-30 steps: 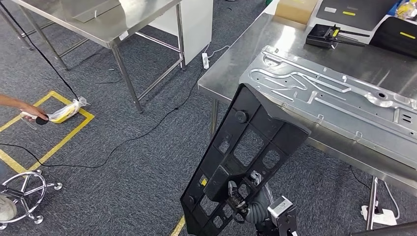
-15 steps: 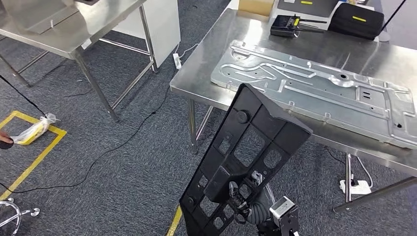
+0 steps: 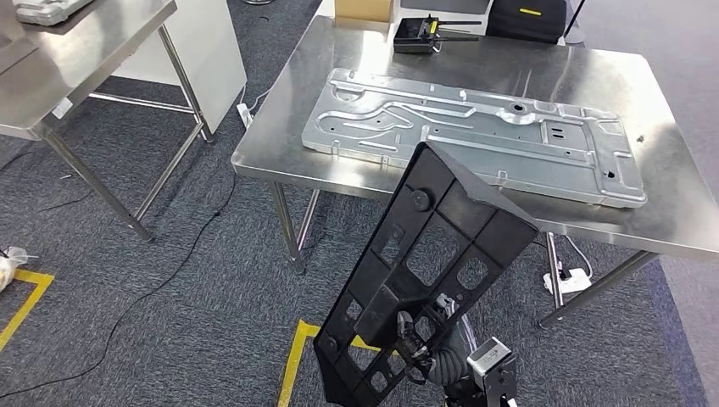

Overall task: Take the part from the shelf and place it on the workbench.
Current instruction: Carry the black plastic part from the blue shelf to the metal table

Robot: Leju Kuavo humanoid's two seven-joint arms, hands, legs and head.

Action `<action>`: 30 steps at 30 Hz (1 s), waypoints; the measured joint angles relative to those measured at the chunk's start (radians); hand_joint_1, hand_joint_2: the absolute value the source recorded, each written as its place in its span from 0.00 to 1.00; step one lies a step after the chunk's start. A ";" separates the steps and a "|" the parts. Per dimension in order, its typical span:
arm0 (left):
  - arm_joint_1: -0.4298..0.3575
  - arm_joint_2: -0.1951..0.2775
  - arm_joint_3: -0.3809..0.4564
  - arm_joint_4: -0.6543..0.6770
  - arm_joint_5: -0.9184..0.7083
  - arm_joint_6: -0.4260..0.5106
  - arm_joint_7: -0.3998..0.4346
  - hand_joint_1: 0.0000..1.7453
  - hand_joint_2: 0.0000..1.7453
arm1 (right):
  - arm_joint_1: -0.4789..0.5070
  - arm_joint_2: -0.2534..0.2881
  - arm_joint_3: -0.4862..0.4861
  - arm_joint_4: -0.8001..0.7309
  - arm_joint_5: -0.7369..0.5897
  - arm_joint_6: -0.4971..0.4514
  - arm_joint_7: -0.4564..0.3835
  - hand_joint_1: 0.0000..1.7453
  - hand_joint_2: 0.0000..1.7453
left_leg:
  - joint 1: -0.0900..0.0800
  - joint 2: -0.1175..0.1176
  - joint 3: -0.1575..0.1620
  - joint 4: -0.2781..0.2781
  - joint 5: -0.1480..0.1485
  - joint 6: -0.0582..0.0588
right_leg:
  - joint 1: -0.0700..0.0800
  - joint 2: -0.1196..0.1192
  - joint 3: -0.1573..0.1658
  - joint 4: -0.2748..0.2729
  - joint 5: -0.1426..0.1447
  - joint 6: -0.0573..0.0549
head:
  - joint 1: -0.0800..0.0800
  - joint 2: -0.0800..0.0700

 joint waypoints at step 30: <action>0.001 -0.005 0.021 0.000 -0.006 -0.012 -0.006 0.00 1.00 | 0.003 -0.004 -0.007 0.000 0.022 -0.019 0.038 1.00 1.00 | -0.010 0.060 -0.009 -0.003 0.016 0.006 | 0.009 -0.103 0.027 -0.008 -0.016 -0.012 | 0.002 0.000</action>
